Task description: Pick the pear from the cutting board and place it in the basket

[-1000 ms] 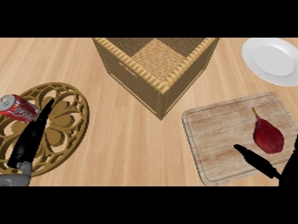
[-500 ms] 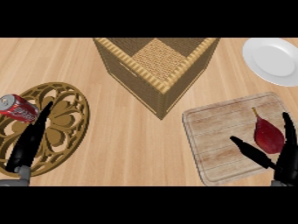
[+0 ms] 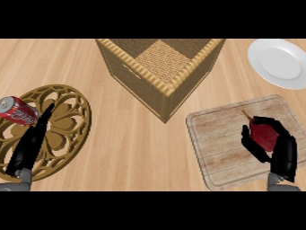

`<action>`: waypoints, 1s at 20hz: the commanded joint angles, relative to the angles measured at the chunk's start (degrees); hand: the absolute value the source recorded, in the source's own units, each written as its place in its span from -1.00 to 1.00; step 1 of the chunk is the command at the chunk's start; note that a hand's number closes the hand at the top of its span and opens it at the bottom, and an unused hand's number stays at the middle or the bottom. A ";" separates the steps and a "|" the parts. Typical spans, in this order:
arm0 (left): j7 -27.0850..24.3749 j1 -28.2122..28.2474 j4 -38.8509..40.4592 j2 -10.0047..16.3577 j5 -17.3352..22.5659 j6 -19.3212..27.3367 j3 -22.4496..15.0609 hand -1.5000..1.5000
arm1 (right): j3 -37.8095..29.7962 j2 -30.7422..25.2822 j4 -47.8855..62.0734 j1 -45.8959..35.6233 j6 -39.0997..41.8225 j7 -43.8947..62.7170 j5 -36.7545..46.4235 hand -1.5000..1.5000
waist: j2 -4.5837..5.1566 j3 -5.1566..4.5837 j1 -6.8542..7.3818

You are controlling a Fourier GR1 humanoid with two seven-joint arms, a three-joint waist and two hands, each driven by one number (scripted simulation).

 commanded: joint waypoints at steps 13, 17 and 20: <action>-0.03 -0.07 2.00 -1.74 -2.32 -0.58 1.24 0.00 | 6.48 5.25 -2.63 3.95 -17.14 11.66 18.12 1.00 | 0.74 0.29 -0.14; 0.23 0.20 -0.44 -1.67 -1.95 -0.99 0.69 0.00 | 4.63 5.34 6.78 7.42 -14.93 25.26 26.55 1.00 | 2.31 -0.41 0.93; -0.51 0.52 -0.34 -1.12 -2.13 -0.54 1.43 0.00 | 5.45 5.37 6.23 10.14 -14.62 30.01 30.26 1.00 | 2.45 -0.80 0.48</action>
